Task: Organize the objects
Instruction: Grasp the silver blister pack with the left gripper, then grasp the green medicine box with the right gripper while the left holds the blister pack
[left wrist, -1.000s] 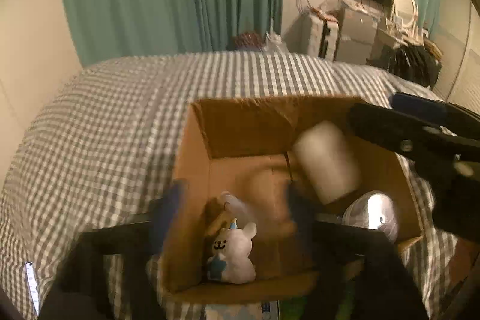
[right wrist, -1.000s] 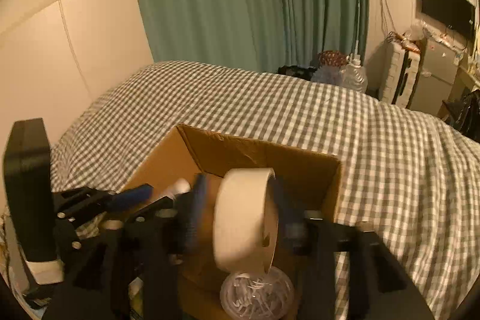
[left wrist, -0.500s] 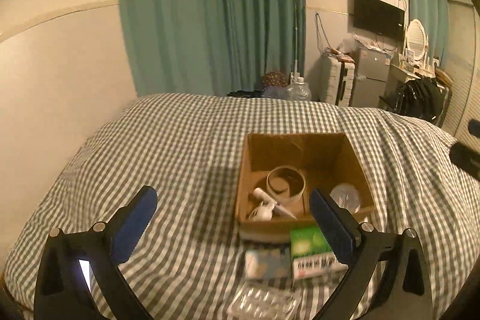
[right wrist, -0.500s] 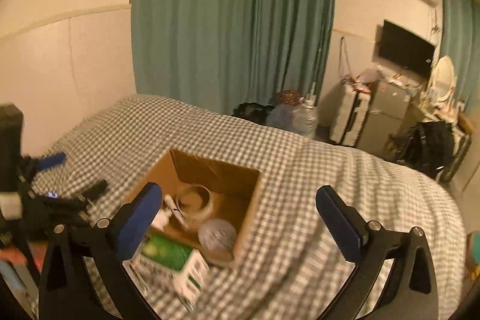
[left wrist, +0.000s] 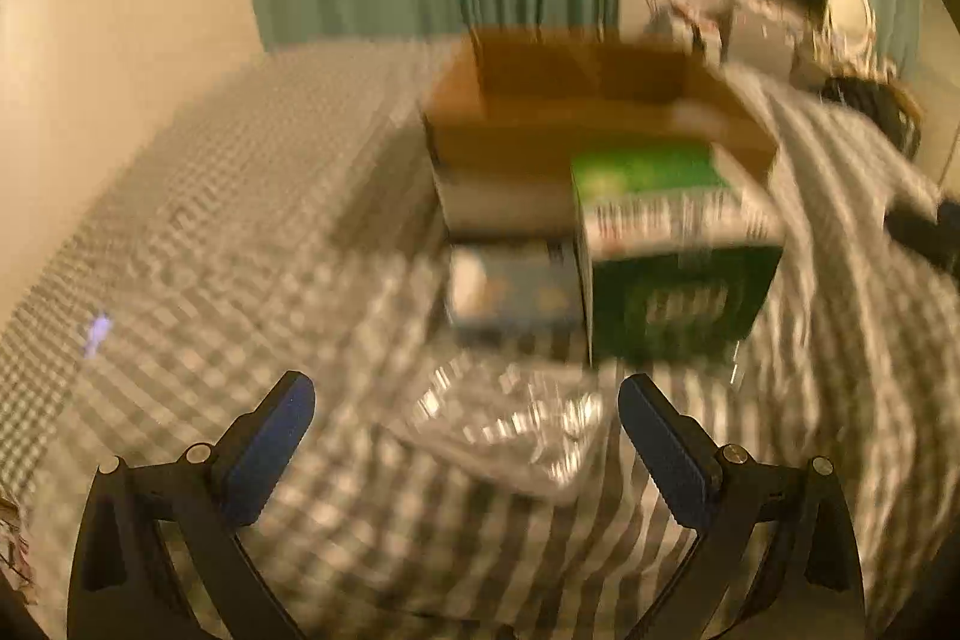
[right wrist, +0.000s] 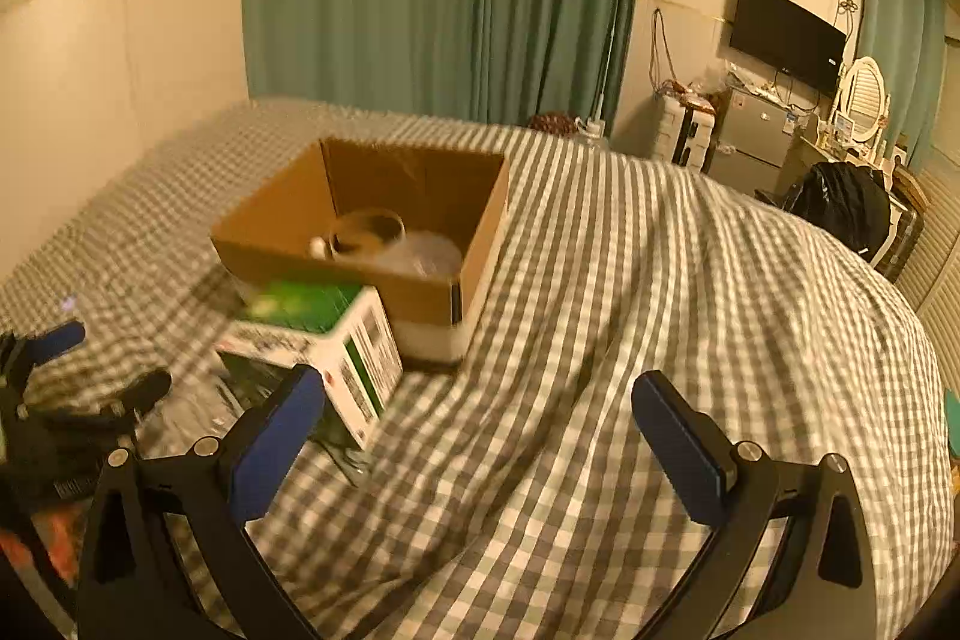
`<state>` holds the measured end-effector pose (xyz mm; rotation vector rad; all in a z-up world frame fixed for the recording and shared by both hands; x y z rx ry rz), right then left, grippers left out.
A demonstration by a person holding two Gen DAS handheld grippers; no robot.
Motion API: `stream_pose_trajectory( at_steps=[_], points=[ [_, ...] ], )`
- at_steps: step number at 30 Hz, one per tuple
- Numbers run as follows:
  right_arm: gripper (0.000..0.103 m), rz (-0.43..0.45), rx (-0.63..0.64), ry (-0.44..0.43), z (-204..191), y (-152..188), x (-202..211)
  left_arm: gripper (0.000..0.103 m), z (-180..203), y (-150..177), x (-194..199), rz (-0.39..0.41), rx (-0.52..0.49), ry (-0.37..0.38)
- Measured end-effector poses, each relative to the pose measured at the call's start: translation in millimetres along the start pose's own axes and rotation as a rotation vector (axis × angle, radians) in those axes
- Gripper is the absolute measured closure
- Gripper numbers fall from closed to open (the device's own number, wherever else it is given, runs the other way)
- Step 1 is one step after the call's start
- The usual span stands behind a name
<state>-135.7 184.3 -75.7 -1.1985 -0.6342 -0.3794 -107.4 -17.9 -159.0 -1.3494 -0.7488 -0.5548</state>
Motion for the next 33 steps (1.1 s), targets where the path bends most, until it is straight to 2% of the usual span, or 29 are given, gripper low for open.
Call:
stream_pose_trajectory(
  at_steps=[2, 5, 9, 18, 20, 22, 23, 24, 27, 28, 30, 33],
  points=[
    [0.001, -0.014, -0.003, -0.014, -0.6, 6.1, -8.0, 0.0, 2.7, 7.0, -17.2, -0.04, -0.02, -0.023],
    [0.001, -0.04, -0.014, -0.035, -1.7, 13.2, -24.2, 0.0, 5.6, 12.0, -32.2, -0.081, -0.022, -0.014],
    [0.001, -0.093, -0.026, -0.065, -2.1, 23.2, -40.5, 0.0, 13.7, 16.9, -41.2, -0.096, -0.071, -0.07],
    [0.001, -0.106, -0.018, -0.058, -5.8, 26.0, -38.9, 0.002, 14.8, 17.0, -38.1, -0.103, -0.098, -0.075],
    [0.001, -0.105, -0.004, -0.047, -8.4, 26.6, -37.0, 0.011, 10.0, 9.9, -42.3, -0.108, -0.072, -0.063],
    [0.001, -0.107, 0.004, -0.042, -9.9, 28.3, -37.3, 0.033, 6.9, 4.3, -46.0, -0.11, -0.063, -0.06],
    [0.001, -0.107, 0.006, -0.04, -9.9, 28.7, -35.8, 0.039, 7.2, 2.0, -47.3, -0.113, -0.069, -0.05],
    [0.001, -0.107, 0.008, -0.038, -10.1, 28.9, -35.1, 0.057, 7.8, 0.6, -49.0, -0.114, -0.079, -0.038],
    [0.001, -0.111, 0.017, -0.031, -11.3, 28.1, -33.6, 0.076, 13.9, -2.8, -41.4, -0.084, -0.12, -0.015],
    [0.001, -0.113, 0.021, -0.029, -12.3, 28.2, -33.5, 0.082, 14.3, -4.5, -36.5, -0.067, -0.124, -0.006],
    [0.001, -0.119, 0.023, -0.04, -15.6, 27.6, -33.2, 0.084, 10.4, -10.4, -25.3, -0.03, -0.109, 0.002],
    [0.001, -0.125, 0.026, -0.069, -25.1, 25.0, -32.7, 0.089, -7.4, -22.9, -7.2, 0.021, -0.035, 0.028]
  ],
)
Point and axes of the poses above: each gripper's, at about its wrist camera, not at the fingertips, and x roughly against the way its jaws point, z to its right, y to its underside, the point moved 2 cm from there along -x, roughly the way its jaws point, and after that the axes turned 11 degrees about x, right-handed, at the moved point
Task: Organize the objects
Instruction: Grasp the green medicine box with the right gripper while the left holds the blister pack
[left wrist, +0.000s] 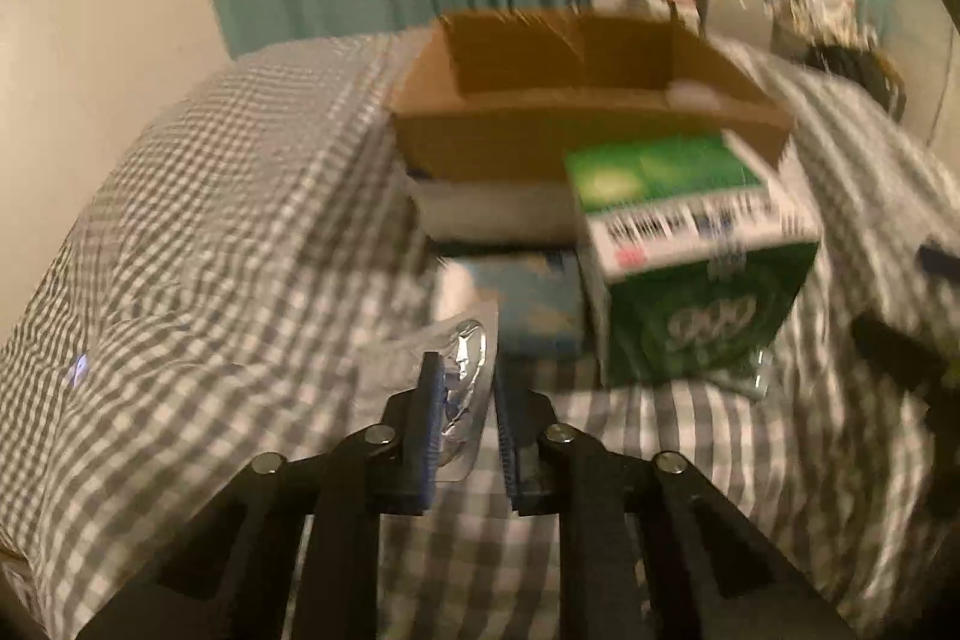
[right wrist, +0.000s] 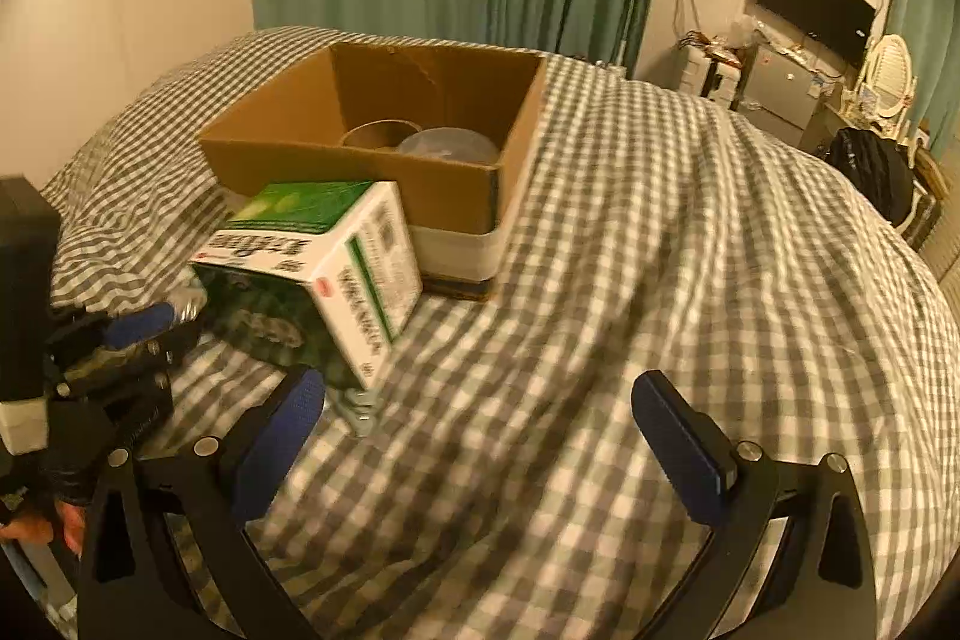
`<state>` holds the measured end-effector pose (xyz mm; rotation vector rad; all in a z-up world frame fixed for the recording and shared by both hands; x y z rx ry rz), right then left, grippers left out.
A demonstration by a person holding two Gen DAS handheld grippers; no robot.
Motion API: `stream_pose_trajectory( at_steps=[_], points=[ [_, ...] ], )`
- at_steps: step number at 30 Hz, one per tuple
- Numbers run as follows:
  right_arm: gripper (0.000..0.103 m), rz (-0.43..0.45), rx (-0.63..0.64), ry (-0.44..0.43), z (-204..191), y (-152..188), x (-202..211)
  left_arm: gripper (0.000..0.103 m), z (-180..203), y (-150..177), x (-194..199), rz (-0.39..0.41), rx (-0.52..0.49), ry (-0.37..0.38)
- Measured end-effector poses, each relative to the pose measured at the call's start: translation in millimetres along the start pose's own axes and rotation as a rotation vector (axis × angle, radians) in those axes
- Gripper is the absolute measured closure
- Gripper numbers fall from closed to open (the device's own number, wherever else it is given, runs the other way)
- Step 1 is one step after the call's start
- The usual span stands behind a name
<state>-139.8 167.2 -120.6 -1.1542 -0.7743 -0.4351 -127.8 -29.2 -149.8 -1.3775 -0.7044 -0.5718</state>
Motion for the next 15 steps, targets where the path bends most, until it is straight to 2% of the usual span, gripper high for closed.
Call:
stream_pose_trajectory(
  at_steps=[3, 7, 11, 15],
  points=[
    [0.001, 0.02, -0.002, -0.032, -17.2, -8.3, 1.3, 0.095, -22.8, -10.8, 13.9, 0.046, 0.088, -0.001],
    [0.001, 0.031, 0.024, -0.049, -49.0, -24.1, -6.4, 0.096, -61.4, -18.8, 18.2, 0.075, 0.198, -0.035],
    [0.001, 0.012, 0.047, -0.006, -76.1, -37.0, -25.0, 0.096, -88.0, -19.2, 5.9, 0.048, 0.274, -0.052],
    [0.001, -0.022, 0.02, 0.052, -87.2, -43.0, -47.3, 0.092, -91.4, -20.5, -9.3, 0.052, 0.271, -0.128]
  ],
)
Point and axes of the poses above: each gripper's, at about its wrist camera, not at the fingertips, and x roughly against the way its jaws point, z to its right, y to its underside, the point moved 2 cm from there along -x, roughly the way its jaws point, and after that the axes turned 11 degrees about x, right-handed, at the moved point
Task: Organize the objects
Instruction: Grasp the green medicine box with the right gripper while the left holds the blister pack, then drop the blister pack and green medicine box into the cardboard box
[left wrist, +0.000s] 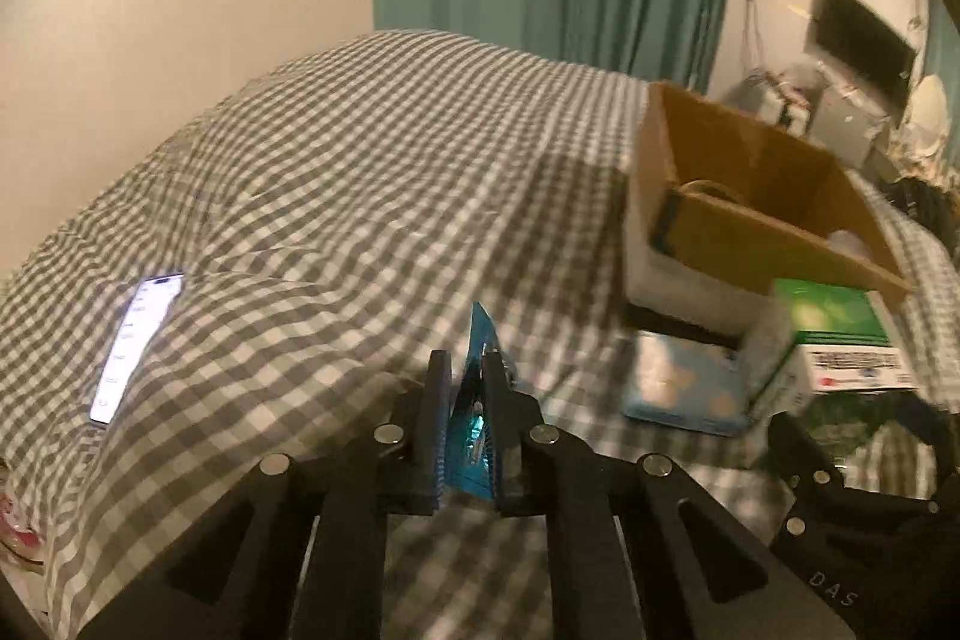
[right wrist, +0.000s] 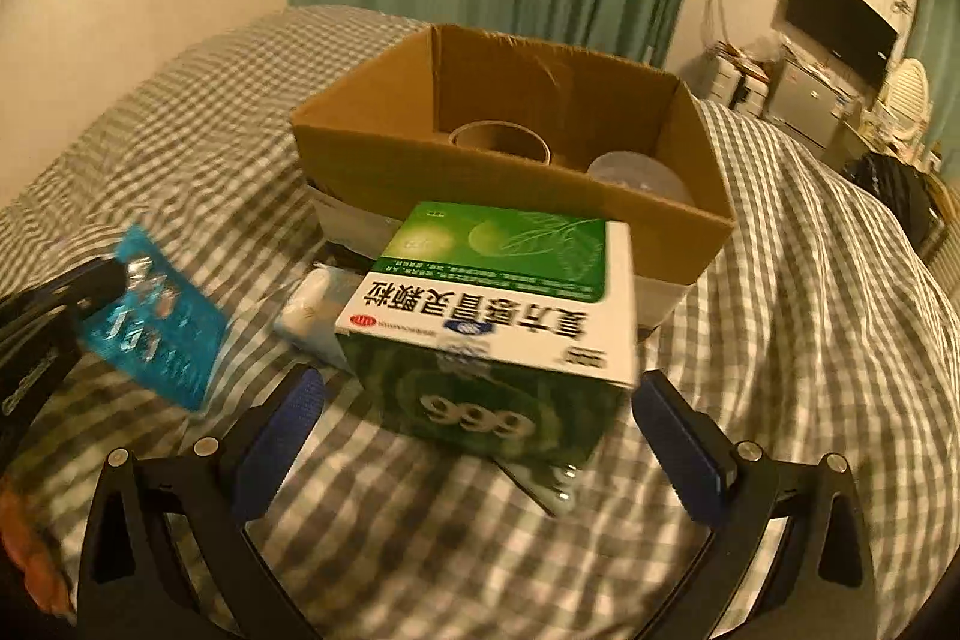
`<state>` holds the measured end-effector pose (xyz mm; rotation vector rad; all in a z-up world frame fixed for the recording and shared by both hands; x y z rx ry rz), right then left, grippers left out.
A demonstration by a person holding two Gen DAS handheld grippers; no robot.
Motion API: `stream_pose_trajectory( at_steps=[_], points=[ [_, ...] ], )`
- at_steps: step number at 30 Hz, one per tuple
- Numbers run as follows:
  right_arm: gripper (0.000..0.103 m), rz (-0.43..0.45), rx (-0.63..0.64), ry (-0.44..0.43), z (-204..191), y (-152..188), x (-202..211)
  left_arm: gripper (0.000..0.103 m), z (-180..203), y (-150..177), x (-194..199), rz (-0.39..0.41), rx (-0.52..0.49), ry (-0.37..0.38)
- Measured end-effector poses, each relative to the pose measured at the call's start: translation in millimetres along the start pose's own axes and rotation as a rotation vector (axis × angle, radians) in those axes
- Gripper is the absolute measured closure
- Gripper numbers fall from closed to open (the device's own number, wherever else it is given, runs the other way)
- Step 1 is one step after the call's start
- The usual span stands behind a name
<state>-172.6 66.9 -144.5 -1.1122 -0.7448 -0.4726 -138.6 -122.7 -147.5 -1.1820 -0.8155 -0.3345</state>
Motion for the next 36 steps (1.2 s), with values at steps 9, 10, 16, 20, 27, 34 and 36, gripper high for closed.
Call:
stream_pose_trajectory(
  at_steps=[9, 10, 16, 20, 27, 34, 36],
  points=[
    [0.008, -0.008, 0.024, 0.056, 5.2, -2.6, -25.3, 0.061, -25.5, -4.9, -22.0, -0.098, 0.145, 0.032],
    [0.008, 0.001, 0.023, 0.054, 8.9, -1.8, -22.0, 0.06, -27.2, -4.6, -21.3, -0.108, 0.157, 0.047],
    [0.008, 0.099, 0.01, -0.032, 22.5, -4.4, 16.0, 0.095, -17.8, 2.5, 6.1, -0.091, 0.115, 0.187],
    [0.008, 0.145, 0.012, -0.073, 27.8, -4.6, 40.8, 0.097, 5.7, 12.6, 31.7, -0.066, 0.012, 0.206],
    [0.008, 0.206, -0.011, -0.117, 47.7, -5.0, 78.0, 0.097, 38.7, -4.9, 78.5, 0.014, -0.047, 0.233],
    [0.008, 0.325, -0.038, -0.133, 88.4, -43.9, 124.7, 0.097, 94.1, -66.1, 129.2, 0.143, -0.107, 0.342],
    [0.008, 0.351, -0.049, -0.153, 100.7, -60.6, 131.3, 0.098, 111.4, -83.1, 131.6, 0.166, -0.112, 0.385]
  ],
)
Point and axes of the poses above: each gripper's, at about its wrist camera, not at the fingertips, and x roughly against the way its jaws point, z to its right, y to its underside, the point moved 2 cm from there along -x, roughly the way its jaws point, and after that the axes turned 11 degrees about x, right-handed, at the moved point
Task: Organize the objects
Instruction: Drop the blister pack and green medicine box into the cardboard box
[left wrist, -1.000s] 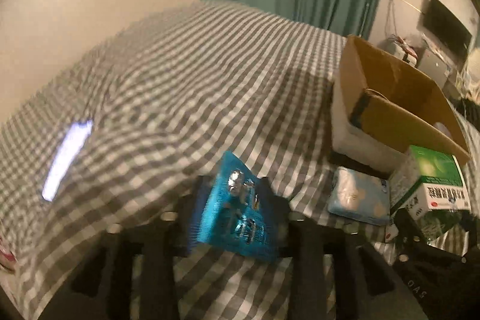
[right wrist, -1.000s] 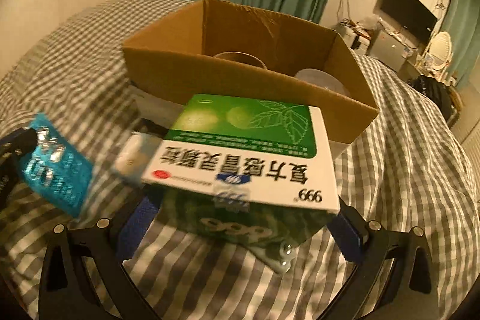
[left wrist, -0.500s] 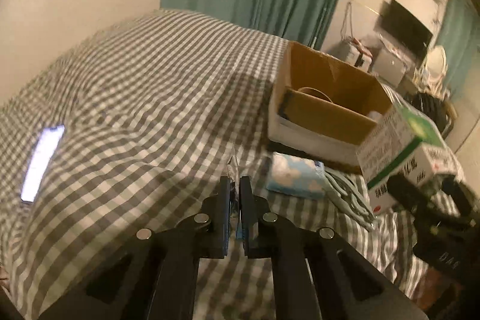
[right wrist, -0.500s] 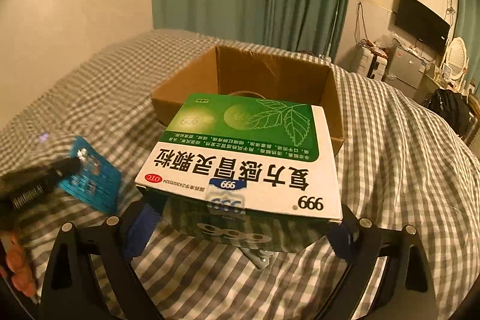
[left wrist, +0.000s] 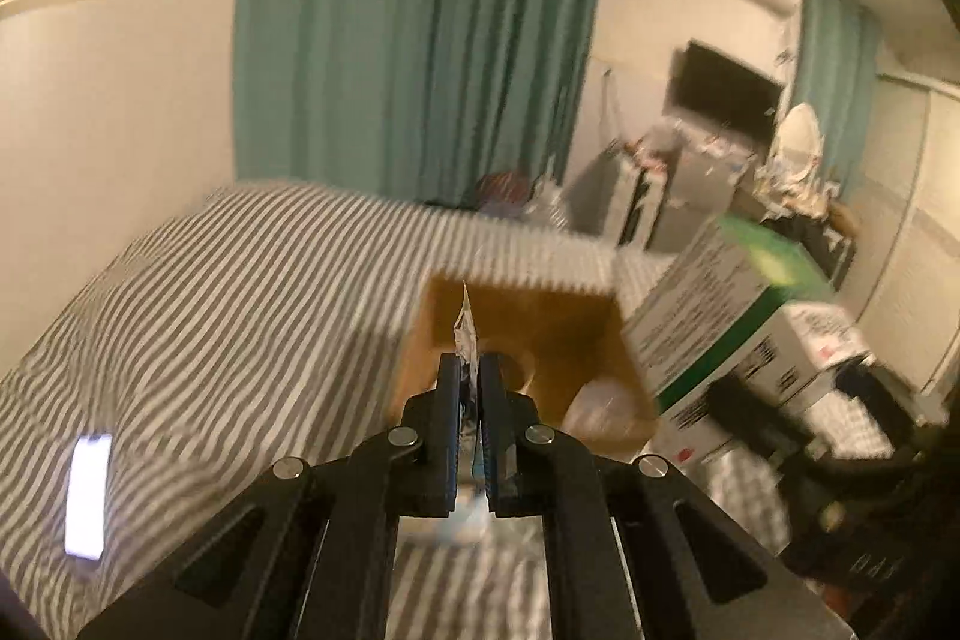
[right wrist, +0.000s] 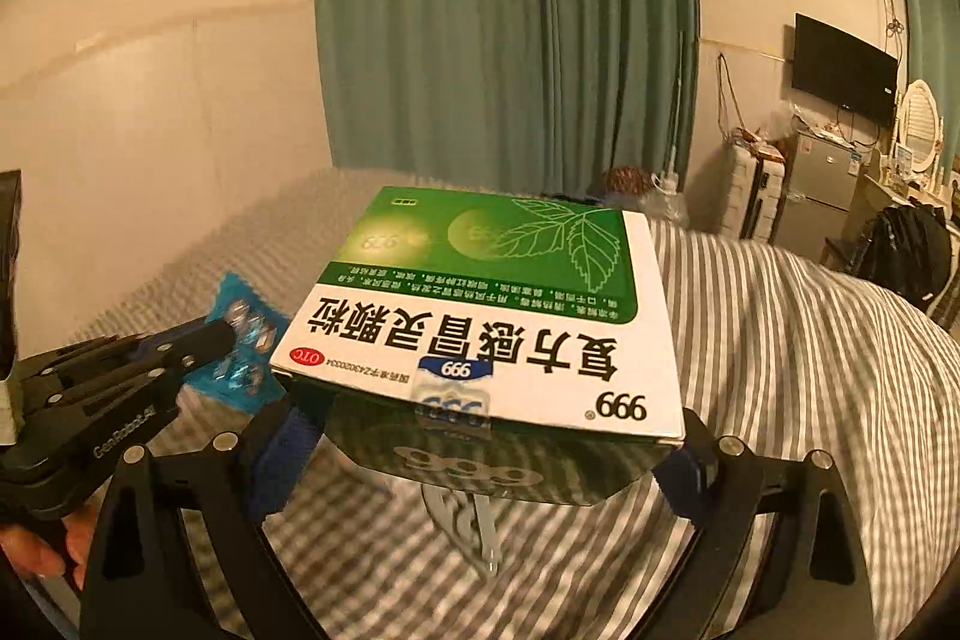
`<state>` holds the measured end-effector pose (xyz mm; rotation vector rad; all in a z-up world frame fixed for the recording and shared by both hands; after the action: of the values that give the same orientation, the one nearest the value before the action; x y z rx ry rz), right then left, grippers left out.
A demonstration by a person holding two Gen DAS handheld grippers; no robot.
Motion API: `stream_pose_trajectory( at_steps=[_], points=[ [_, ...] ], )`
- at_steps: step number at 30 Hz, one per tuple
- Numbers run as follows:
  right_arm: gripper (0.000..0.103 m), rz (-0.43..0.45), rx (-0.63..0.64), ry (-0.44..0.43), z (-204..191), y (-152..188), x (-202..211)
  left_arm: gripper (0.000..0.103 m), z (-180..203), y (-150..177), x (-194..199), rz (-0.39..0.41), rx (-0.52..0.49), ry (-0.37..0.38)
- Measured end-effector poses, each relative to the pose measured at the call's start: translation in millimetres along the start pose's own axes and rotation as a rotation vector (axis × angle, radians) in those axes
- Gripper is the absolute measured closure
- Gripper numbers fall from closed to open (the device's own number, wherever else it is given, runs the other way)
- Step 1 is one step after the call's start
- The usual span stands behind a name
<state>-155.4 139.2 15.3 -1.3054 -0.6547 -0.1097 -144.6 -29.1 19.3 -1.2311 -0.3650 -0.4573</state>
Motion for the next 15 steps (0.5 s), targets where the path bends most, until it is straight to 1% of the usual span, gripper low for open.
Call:
stream_pose_trajectory(
  at_steps=[2, 3, 6, 7, 10, 15],
  points=[
    [0.008, 0.01, -0.001, -0.016, 8.4, -14.7, -6.1, 0.098, 12.3, -12.7, -13.8, 0.019, -0.026, 0.018],
    [0.008, 0.012, -0.003, -0.022, 12.8, -20.7, -11.6, 0.098, 18.0, -17.0, -23.3, 0.022, -0.041, 0.013],
    [0.008, -0.001, -0.008, -0.006, 27.8, -33.2, -35.3, 0.097, 23.8, -23.6, -62.5, -0.012, -0.061, -0.01],
    [0.008, -0.011, -0.008, 0.003, 35.0, -33.6, -46.1, 0.097, 23.5, -23.0, -75.7, -0.024, -0.067, -0.018],
    [0.008, -0.086, -0.026, 0.032, 51.5, -35.2, -88.2, 0.097, 14.5, -16.0, -117.8, -0.072, -0.061, -0.044],
    [0.007, -0.152, -0.03, 0.037, 65.6, -28.4, -152.7, 0.097, 5.4, 0.4, -160.8, -0.116, -0.09, -0.056]
  ],
)
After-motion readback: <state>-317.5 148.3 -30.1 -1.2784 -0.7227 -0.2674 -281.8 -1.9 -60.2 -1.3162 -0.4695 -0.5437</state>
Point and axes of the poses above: each gripper's, at about its wrist camera, not at the fingertips, and x roughly against the way its jaws point, z to its right, y to its underside, the point moved 2 cm from there along -x, roughly the way its jaws point, and after that the axes turned 11 degrees about x, right-handed, at the moved point
